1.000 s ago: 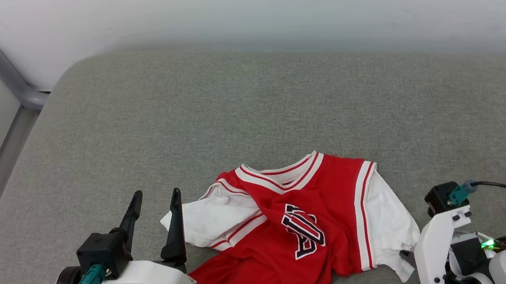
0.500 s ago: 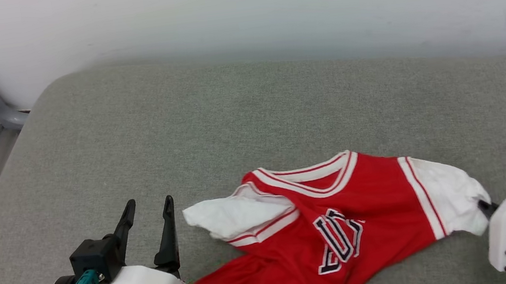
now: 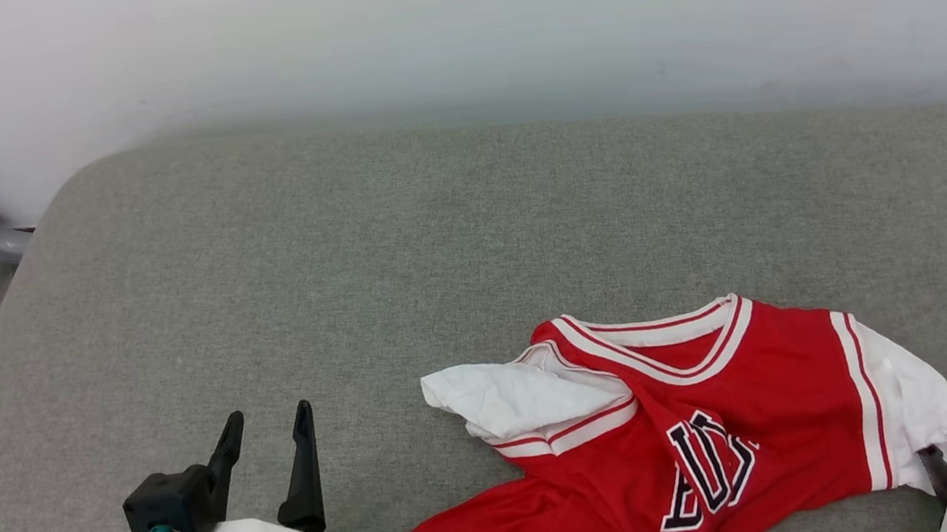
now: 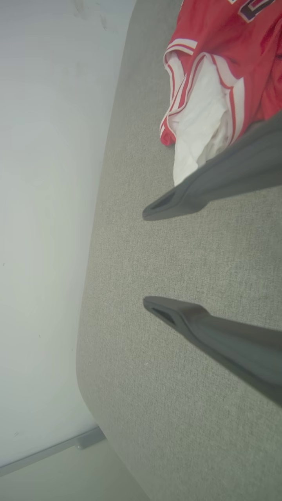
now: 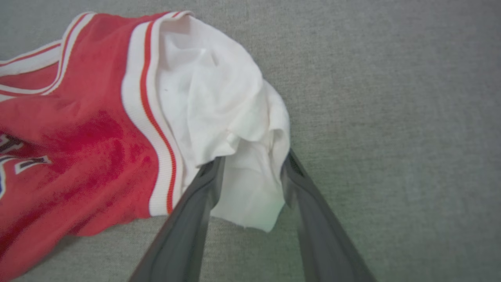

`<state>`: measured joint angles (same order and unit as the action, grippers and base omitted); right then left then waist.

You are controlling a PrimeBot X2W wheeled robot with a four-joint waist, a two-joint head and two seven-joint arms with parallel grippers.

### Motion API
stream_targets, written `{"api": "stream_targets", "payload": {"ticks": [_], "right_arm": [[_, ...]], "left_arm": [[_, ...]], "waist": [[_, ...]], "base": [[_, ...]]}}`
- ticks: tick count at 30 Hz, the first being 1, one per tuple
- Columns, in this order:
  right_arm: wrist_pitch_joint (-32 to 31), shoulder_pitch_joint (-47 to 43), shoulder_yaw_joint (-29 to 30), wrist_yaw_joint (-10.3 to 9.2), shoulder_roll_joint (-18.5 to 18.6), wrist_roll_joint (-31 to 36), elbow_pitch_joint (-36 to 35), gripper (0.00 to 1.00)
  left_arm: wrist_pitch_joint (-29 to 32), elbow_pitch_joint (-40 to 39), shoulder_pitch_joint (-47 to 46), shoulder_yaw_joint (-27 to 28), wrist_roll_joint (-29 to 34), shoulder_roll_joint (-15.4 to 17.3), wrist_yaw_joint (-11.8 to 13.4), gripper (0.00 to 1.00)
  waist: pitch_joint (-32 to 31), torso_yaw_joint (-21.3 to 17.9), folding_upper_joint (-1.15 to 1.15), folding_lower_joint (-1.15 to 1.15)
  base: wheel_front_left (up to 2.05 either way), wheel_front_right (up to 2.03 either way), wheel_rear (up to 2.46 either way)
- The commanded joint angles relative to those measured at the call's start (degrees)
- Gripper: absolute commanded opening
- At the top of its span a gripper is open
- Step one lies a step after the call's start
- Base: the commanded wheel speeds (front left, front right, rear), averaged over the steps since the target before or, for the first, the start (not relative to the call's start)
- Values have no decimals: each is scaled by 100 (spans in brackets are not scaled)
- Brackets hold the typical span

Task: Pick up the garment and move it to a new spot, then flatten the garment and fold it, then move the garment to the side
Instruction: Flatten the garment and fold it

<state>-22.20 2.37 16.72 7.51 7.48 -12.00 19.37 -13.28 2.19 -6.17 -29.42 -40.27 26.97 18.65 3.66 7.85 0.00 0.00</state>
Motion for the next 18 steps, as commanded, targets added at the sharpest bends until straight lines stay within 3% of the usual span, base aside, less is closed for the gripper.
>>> {"api": "stream_targets", "payload": {"ticks": [1, 9, 13, 18], "right_arm": [[354, 48, -24, -4, -51, -9, 11, 100], [2095, -209, -190, -4, -231, 311, -433, 100], [2498, -285, -455, -4, -322, 475, -783, 100], [2521, -474, -812, -4, -421, 536, -1365, 100]], "left_arm": [[16, 33, 98, -1, -23, 43, -17, 100], [98, 103, 280, 18, -115, 166, 26, 100], [181, 117, 311, 69, -155, 289, 24, 100], [410, 158, 102, 8, -186, 438, -139, 100]], "waist": [[-87, -27, 0, 0], [-415, -139, 0, 0], [-477, -249, 0, 0], [-499, -386, 0, 0]], "base": [[0, 0, 0], [0, 0, 0], [0, 0, 0], [0, 0, 0]]}}
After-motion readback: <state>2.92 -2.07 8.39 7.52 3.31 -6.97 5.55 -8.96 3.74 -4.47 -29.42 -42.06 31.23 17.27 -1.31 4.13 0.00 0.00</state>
